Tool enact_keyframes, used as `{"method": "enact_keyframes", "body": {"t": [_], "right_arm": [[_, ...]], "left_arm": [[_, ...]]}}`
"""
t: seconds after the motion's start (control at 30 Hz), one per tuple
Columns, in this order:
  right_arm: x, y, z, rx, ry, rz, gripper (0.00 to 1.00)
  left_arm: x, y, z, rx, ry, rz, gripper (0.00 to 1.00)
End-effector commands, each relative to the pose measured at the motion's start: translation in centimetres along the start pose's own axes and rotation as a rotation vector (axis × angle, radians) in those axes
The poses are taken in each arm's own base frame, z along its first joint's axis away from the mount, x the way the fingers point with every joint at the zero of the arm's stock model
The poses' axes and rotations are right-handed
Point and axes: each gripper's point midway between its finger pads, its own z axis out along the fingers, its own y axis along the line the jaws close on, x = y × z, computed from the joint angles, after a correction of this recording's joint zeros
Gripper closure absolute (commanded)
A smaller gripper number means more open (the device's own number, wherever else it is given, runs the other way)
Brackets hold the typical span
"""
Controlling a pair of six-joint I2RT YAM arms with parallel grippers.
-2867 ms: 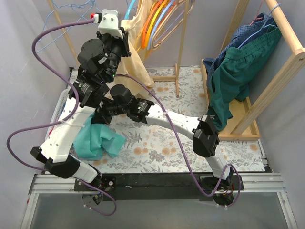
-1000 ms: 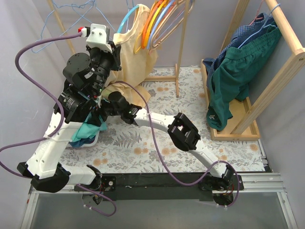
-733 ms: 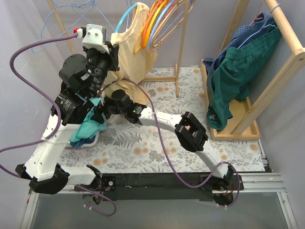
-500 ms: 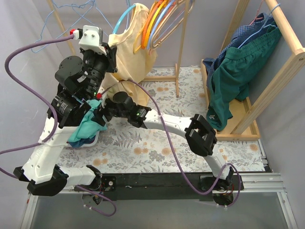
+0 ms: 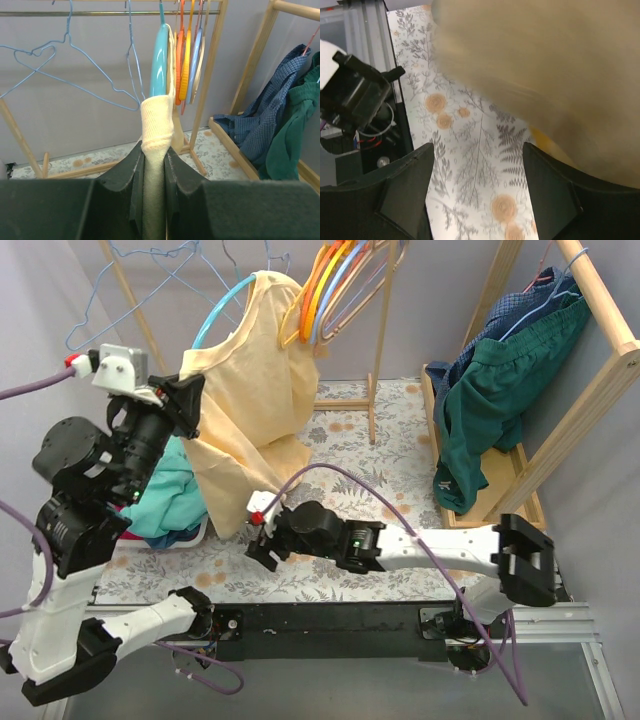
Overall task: Remove the t-shirt from the hanger
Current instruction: Pick up the hanger from the clothesline.
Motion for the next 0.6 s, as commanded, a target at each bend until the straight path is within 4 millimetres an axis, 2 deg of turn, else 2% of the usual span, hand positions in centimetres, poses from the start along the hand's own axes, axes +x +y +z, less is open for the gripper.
{"method": "enact_keyframes", "body": {"t": [0.0, 0.03, 0.07, 0.1, 0.13, 0.17, 0.2, 0.23, 0.27, 0.3, 0.33, 0.4, 0.43, 0.57], "right_arm": [[0.5, -0.6, -4.2, 0.078, -0.016, 0.081, 0.21], [0.5, -0.5, -5.4, 0.085, -0.018, 0.102, 0.21], [2.5, -0.7, -6.0, 0.104, 0.023, 0.106, 0.22], [3.1, -0.7, -6.6, 0.110, 0.042, 0.112, 0.23], [2.9, -0.9, -7.5, 0.118, 0.040, 0.122, 0.24], [4.6, -1.3, -8.4, 0.148, 0.100, 0.127, 0.24], [4.9, -1.5, -9.1, 0.164, 0.111, 0.129, 0.25], [4.1, -1.9, -10.2, 0.180, 0.086, 0.138, 0.26], [5.0, -2.5, -11.2, 0.214, 0.114, 0.137, 0.26], [4.8, -2.8, -11.9, 0.229, 0.104, 0.138, 0.26], [3.4, -3.2, -13.2, 0.238, 0.055, 0.148, 0.26], [2.1, -4.0, -14.8, 0.273, 0.021, 0.139, 0.26], [0.6, -4.4, -16.2, 0.285, -0.028, 0.136, 0.26], [-3.6, -6.2, -19.8, 0.347, -0.124, 0.072, 0.26]], "left_arm": [[-3.1, 0.9, -3.4, 0.013, -0.083, -0.037, 1.00], [-3.0, 1.2, -3.8, 0.002, -0.078, -0.042, 1.00], [-3.1, 1.5, -4.6, -0.001, -0.081, -0.048, 1.00], [-2.7, 1.7, -5.0, -0.007, -0.068, -0.046, 1.00], [-1.7, 2.1, -5.1, -0.027, -0.050, -0.045, 1.00], [-1.7, 2.6, -6.0, -0.036, -0.060, -0.052, 1.00], [-1.2, 2.7, -6.3, -0.039, -0.053, -0.052, 1.00], [-0.8, 2.7, -6.6, -0.033, -0.045, -0.054, 1.00], [-0.3, 2.7, -7.2, -0.025, -0.042, -0.059, 1.00], [0.1, 2.6, -7.5, -0.012, -0.032, -0.058, 1.00], [0.2, 2.4, -7.7, 0.004, -0.030, -0.059, 1.00], [0.7, 1.8, -8.4, 0.048, -0.016, -0.067, 1.00], [1.0, 1.4, -8.5, 0.073, -0.006, -0.062, 1.00], [3.7, -1.7, -8.8, 0.247, 0.108, -0.030, 1.00]]}}
